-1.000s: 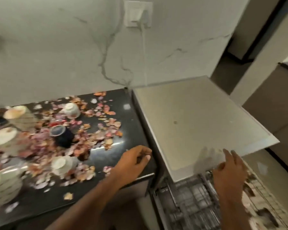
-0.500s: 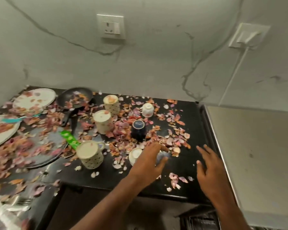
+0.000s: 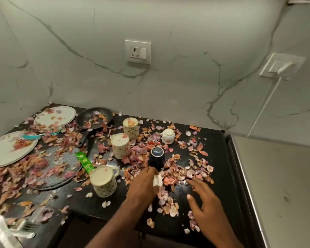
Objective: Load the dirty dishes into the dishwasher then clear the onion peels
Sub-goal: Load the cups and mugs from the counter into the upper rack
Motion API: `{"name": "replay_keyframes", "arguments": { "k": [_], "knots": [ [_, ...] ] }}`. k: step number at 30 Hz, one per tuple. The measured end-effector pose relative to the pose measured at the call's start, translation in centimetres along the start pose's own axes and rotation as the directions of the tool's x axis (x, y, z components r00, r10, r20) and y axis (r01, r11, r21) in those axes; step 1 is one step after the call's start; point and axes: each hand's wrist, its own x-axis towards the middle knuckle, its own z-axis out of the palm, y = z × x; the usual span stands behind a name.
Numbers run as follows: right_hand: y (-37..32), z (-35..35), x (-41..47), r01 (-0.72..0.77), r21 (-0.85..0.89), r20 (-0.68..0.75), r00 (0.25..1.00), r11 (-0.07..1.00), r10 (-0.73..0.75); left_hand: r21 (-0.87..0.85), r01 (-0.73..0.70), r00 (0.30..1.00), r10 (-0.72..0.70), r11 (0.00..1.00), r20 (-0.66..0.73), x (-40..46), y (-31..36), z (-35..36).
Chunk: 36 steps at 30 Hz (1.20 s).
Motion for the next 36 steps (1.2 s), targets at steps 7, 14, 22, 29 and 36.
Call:
{"name": "replay_keyframes", "arguments": {
  "k": [7, 14, 22, 29, 36],
  "knots": [
    [-1.1, 1.0, 0.9, 0.061, 0.003, 0.089, 0.994, 0.998, -0.061, -0.143, 0.017, 0.988, -0.039, 0.990, -0.151, 0.9, 0.3, -0.2],
    [-1.2, 1.0, 1.3, -0.272, 0.425, 0.197, 0.959, 0.863, 0.205, -0.345, -0.231, 0.930, 0.102, 0.910, -0.353, -0.4, 2.5, 0.7],
    [-0.7, -0.2, 2.1, -0.353, 0.912, 0.229, 0.861, 0.210, 0.453, -0.605, -0.396, 0.908, 0.392, 0.691, -0.148, -1.1, 7.0, 1.9],
    [2.0, -1.4, 1.3, -0.284, 0.877, 0.085, 0.885, 0.387, 0.457, -0.047, -0.134, 0.984, 0.128, 0.990, -0.122, 8.8, 2.9, -0.4],
    [2.7, -1.7, 0.4, -0.284, 0.810, 0.039, 0.899, 0.514, 0.436, 0.110, 0.014, 0.997, -0.022, 0.994, 0.074, 12.7, 0.8, 1.3]
  ]
}}
